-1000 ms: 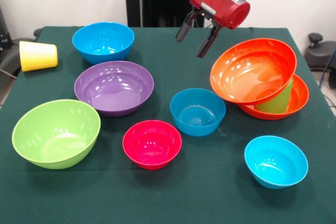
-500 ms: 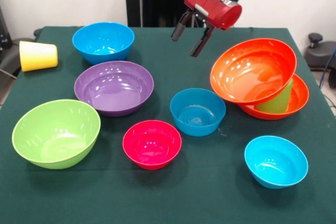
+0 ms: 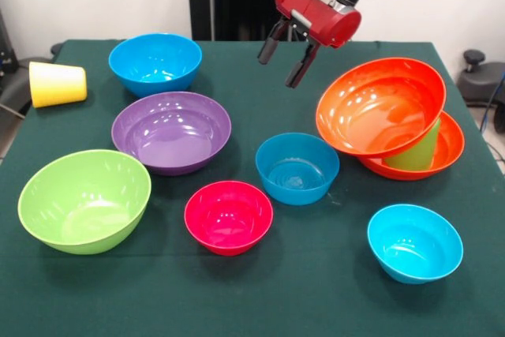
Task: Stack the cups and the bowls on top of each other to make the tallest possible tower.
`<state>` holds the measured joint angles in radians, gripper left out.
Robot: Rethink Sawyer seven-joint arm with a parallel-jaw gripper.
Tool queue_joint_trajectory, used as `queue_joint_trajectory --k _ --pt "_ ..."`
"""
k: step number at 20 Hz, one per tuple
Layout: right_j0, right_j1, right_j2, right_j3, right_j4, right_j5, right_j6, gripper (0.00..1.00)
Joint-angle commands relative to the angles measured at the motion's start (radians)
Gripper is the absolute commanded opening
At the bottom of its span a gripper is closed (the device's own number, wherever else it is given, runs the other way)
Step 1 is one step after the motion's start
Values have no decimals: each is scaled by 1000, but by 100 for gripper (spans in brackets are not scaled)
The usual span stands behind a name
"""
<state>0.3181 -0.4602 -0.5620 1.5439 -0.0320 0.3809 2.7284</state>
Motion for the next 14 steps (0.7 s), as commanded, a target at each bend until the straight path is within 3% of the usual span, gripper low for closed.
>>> queue_joint_trajectory --k 1,14 --pt "-22 0 147 33 -75 30 -81 100" --pt "-27 8 148 35 -86 6 -75 100"
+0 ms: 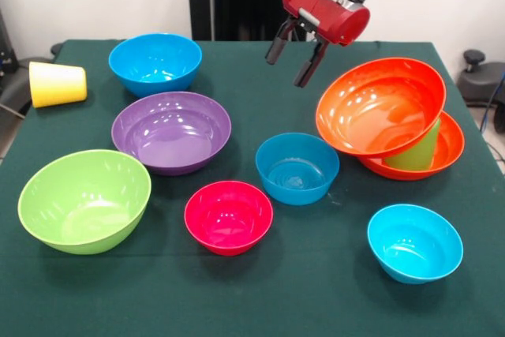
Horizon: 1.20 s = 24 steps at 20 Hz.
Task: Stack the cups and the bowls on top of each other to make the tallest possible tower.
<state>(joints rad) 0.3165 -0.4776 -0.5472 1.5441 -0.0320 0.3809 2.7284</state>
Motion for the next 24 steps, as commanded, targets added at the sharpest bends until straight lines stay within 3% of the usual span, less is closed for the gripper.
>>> queue_joint_trajectory --k 1,24 --pt "-25 27 134 36 -86 4 -73 100" --pt "-32 21 137 36 -91 7 -86 100"
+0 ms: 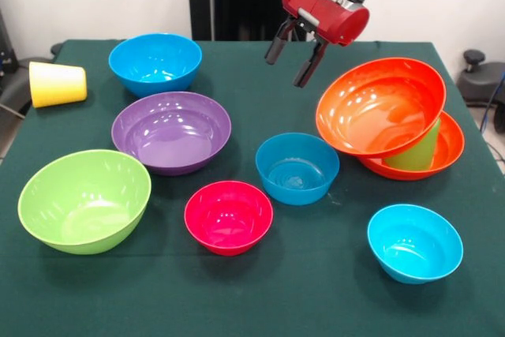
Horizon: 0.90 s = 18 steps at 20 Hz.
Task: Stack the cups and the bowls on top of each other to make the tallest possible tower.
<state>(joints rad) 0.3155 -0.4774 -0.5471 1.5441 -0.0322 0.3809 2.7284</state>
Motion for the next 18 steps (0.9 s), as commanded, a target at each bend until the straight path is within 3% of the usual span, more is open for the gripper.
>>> queue_joint_trajectory --k 1,10,18 --pt "-36 21 139 37 -94 1 -90 100" --pt "-75 -26 185 173 -128 -107 -61 100" --pt "-81 -29 194 211 -143 -146 -31 100"
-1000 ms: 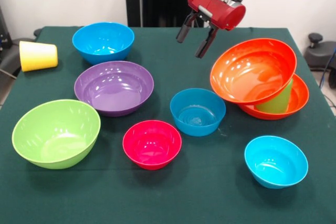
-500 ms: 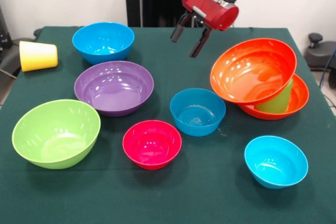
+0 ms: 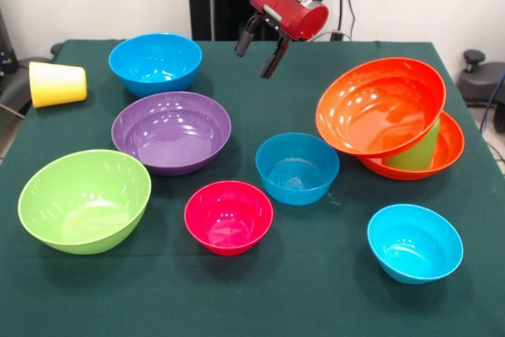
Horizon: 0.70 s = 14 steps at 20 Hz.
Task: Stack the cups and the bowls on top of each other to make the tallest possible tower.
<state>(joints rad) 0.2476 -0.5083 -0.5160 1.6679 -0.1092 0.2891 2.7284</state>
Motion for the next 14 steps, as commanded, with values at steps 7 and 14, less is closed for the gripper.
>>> queue_joint_trajectory --k 7,14 --pt "-12 10 162 104 -73 -87 -17 100" --pt "-18 1 168 121 -79 -98 -25 100"
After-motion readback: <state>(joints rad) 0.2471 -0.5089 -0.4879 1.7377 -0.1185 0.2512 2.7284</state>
